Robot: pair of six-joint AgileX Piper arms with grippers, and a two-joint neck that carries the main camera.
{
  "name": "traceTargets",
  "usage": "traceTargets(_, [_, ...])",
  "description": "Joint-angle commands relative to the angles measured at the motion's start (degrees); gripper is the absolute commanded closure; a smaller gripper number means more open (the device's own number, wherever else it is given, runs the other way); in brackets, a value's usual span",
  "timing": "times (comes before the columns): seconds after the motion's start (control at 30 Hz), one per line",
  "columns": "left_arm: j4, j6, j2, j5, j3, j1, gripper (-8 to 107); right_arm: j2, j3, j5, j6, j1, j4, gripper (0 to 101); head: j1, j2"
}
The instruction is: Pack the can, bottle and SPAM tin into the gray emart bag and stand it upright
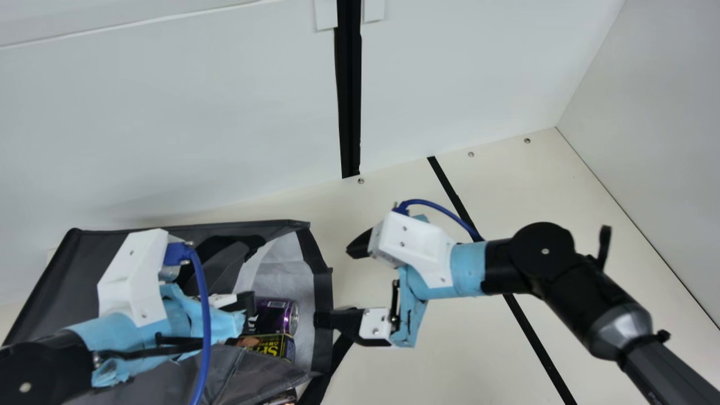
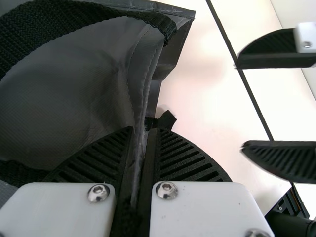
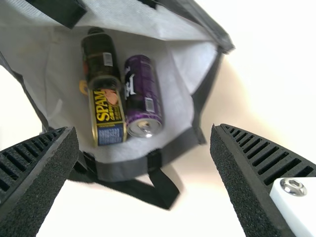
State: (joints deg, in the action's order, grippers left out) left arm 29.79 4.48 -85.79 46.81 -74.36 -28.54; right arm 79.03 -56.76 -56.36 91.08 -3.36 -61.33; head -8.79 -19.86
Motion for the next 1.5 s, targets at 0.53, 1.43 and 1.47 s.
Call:
traceTargets(0.53, [0.0,0.0,0.0,0.0,0.0,0.0,107,-2.5,-1.0,-7.4,2.1,-21.6,3.5,6,-1.2,-0.1])
traceTargets(1.43, [0.0,0.0,0.0,0.0,0.0,0.0,107,-12.4,-0.7,11.0,-35.3,-29.9,26.8,6,-1.2,-0.1])
traceTargets(1.47, [0.0,0.0,0.0,0.0,0.0,0.0,107,-12.8,-0.8,11.2,-37.5,-29.8,28.5,6,-1.2,-0.1])
